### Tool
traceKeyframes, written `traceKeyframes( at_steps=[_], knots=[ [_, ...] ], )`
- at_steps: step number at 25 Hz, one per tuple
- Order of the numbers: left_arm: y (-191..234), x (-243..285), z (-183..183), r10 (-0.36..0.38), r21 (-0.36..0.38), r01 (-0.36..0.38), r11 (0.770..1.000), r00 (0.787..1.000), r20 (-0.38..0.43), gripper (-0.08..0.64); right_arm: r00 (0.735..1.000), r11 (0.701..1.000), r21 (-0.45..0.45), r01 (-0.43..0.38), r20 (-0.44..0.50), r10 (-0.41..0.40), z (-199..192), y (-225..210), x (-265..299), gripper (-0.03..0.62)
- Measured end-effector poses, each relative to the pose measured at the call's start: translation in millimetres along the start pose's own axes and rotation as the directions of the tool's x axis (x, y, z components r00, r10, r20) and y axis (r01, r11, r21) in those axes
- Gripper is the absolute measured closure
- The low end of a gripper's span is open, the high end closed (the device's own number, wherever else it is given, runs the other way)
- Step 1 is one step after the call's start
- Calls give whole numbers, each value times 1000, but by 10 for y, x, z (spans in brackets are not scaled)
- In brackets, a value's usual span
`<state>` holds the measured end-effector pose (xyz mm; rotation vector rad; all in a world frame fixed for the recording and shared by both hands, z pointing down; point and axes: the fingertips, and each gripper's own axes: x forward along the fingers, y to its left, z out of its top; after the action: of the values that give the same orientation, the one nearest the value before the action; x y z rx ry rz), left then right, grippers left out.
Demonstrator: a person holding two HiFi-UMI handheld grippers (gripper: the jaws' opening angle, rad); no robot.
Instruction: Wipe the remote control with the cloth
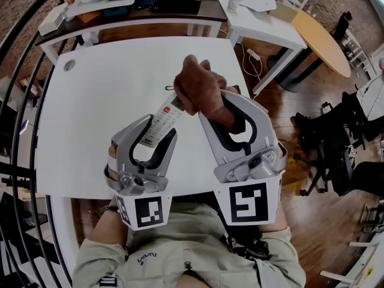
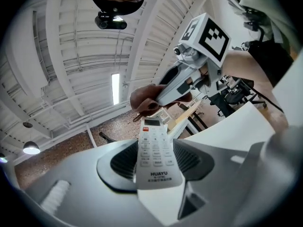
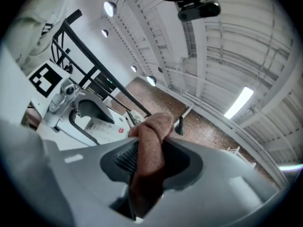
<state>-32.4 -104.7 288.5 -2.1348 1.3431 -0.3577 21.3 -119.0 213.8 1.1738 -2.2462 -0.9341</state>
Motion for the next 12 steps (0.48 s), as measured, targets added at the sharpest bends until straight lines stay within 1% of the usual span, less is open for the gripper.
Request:
traceKeyframes(
  at_steps=[4, 7, 9, 12],
  knots=[
    [4, 0, 15, -2, 16, 2, 1000, 1000, 0, 319, 999, 997, -68, -23, -39, 20, -36, 85, 97, 463],
    [4, 4, 5, 1, 16, -1, 1000, 1000, -4, 319, 997, 994, -84, -66, -43, 62, -25, 203, 117, 465],
    [16, 18, 11, -6, 32, 6, 999, 1000, -13, 319, 995, 990, -100, -95, -44, 90, -10, 284, 114, 465],
    [18, 22, -1, -8, 33, 9, 999, 1000, -18, 319, 988, 981, -125, -151, -37, 147, 29, 454, 99, 465]
  ],
)
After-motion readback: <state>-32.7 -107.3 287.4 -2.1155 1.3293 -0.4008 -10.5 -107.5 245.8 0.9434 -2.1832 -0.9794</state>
